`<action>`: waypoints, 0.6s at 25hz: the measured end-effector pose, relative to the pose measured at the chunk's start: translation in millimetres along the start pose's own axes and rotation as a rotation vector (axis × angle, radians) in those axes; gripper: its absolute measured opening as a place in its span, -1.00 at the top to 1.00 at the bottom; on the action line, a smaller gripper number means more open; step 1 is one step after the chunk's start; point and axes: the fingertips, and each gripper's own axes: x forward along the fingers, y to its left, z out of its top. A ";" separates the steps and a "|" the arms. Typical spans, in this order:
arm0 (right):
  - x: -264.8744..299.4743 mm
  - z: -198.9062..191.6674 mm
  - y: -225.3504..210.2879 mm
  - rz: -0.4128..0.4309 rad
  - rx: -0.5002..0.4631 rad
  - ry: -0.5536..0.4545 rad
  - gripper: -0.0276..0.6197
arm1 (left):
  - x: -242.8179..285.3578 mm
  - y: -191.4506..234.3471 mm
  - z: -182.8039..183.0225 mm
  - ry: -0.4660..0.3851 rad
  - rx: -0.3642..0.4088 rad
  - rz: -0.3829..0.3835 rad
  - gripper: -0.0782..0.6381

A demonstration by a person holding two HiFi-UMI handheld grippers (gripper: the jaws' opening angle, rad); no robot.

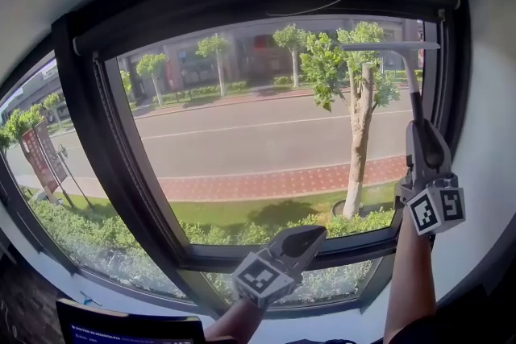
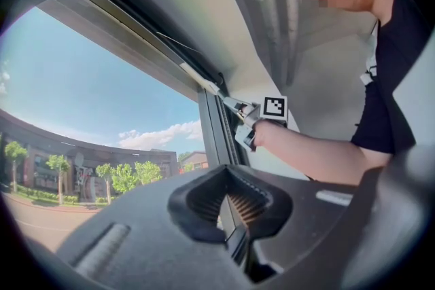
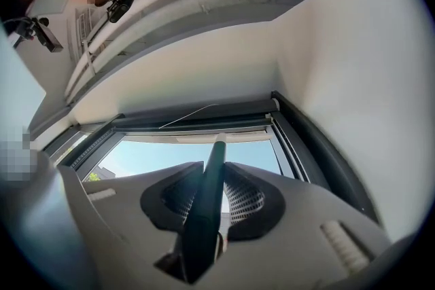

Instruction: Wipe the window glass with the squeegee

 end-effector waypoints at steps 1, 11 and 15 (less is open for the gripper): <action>2.8 -0.9 -0.8 0.002 -0.002 0.000 0.61 | 1.5 -0.5 -0.8 0.001 0.000 -0.002 0.77; 33.6 -2.6 -14.1 -0.016 0.023 -0.015 0.61 | 3.7 9.7 1.0 -0.002 0.000 0.011 0.77; 46.1 -3.6 -13.8 -0.016 0.024 -0.015 0.61 | 1.4 16.0 3.8 0.004 0.000 0.020 0.77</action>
